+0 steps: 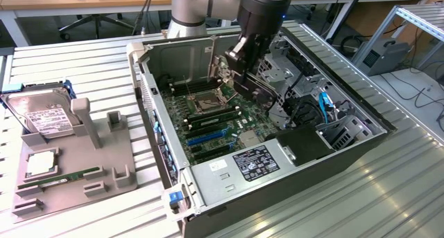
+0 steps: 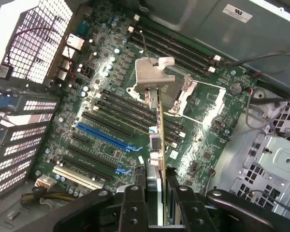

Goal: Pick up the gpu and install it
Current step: 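Insert the gpu into the slot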

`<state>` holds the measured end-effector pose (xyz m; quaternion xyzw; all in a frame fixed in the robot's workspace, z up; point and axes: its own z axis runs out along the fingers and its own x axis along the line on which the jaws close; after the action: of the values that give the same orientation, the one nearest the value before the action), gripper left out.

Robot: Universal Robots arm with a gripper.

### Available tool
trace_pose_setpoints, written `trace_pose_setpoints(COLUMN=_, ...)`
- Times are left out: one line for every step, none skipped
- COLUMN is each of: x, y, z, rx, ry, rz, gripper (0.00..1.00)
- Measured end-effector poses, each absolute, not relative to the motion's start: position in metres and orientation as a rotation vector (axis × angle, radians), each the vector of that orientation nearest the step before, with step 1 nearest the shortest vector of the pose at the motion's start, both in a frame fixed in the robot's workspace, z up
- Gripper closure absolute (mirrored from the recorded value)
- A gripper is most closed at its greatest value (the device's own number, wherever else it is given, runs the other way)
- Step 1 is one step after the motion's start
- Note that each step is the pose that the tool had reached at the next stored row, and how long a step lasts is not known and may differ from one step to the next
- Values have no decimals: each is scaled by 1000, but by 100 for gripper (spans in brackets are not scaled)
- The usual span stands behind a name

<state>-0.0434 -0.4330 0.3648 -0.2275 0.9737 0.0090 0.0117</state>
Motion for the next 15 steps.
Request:
trace_pose_setpoints(x=-43, y=-433, z=365, rx=-778, ry=3020, rz=29, gripper=73)
trace_pose_setpoints(x=-43, y=-433, z=365, rx=-795, ry=3016, rz=29, gripper=73)
trace_pose_setpoints(x=-43, y=-433, z=365, rx=-812, ry=3011, rz=29, gripper=73)
trace_pose_setpoints(x=-43, y=-433, z=365, rx=-834, ry=3005, rz=29, gripper=73)
trace_pose_setpoints(x=-43, y=-433, z=364, rx=-850, ry=3001, rz=30, gripper=73)
trace_pose_setpoints(x=-43, y=-433, z=364, rx=-866, ry=2996, rz=30, gripper=73)
trace_pose_setpoints(x=-43, y=-433, z=364, rx=-881, ry=2992, rz=30, gripper=73)
trace_pose_setpoints(x=-43, y=-433, z=364, rx=-896, ry=2988, rz=30, gripper=73)
trace_pose_setpoints(x=-43, y=-433, z=364, rx=-912, ry=2983, rz=30, gripper=73)
trace_pose_setpoints(x=-43, y=-433, z=364, rx=-927, ry=2978, rz=31, gripper=73)
trace_pose_setpoints(x=-43, y=-433, z=364, rx=-943, ry=2973, rz=31, gripper=73)
trace_pose_setpoints(x=-43, y=-433, z=364, rx=-958, ry=2969, rz=31, gripper=73)
trace_pose_setpoints(x=-43, y=-433, z=364, rx=-974, ry=2964, rz=31, gripper=73)
trace_pose_setpoints(x=-43, y=-433, z=364, rx=-993, ry=2957, rz=31, gripper=73)
trace_pose_setpoints(x=-43, y=-433, z=364, rx=-1007, ry=2953, rz=32, gripper=73)
